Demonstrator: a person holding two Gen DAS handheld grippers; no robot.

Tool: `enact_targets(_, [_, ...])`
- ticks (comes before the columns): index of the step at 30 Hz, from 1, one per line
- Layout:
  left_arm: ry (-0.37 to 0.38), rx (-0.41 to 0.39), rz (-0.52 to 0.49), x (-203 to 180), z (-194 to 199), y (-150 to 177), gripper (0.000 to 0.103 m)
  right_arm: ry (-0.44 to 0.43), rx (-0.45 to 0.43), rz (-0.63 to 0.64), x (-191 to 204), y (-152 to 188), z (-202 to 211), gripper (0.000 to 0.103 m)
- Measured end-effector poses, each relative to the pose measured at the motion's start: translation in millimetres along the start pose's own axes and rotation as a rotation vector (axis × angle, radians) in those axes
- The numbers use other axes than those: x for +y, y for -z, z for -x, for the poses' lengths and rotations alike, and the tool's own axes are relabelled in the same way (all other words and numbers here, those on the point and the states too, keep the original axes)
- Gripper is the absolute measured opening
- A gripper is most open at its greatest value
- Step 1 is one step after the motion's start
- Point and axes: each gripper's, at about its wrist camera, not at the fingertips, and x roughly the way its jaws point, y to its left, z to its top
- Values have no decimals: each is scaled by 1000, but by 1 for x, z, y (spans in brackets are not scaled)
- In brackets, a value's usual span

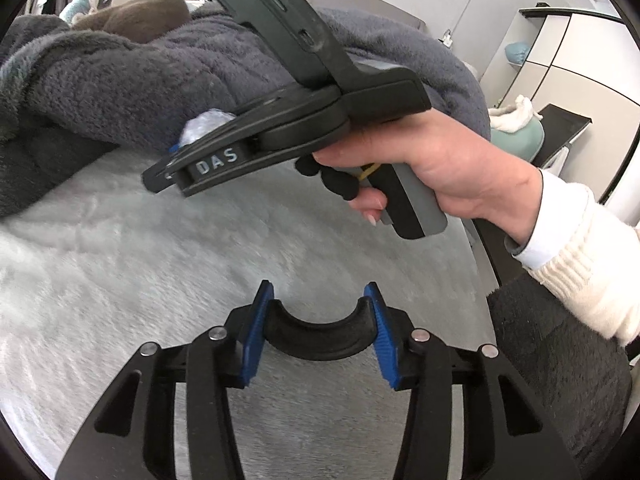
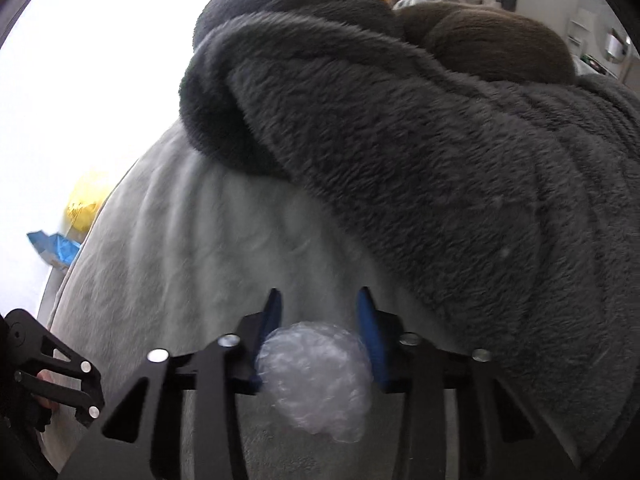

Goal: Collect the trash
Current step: 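Grasp the clear bubble wrap with the right tool while the left tool grasps the black clip, then carry the bubble wrap and black clip over the black bin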

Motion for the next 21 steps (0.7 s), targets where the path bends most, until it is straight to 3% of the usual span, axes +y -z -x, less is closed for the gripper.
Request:
enact_targets(14, [-148,-94,35,-2,33,6,49,26,-38,-44,14,4,31,35])
enact_targets(21, [-291,-131,82,-9,57,15,49,14,-85,-99,30,18,62,35])
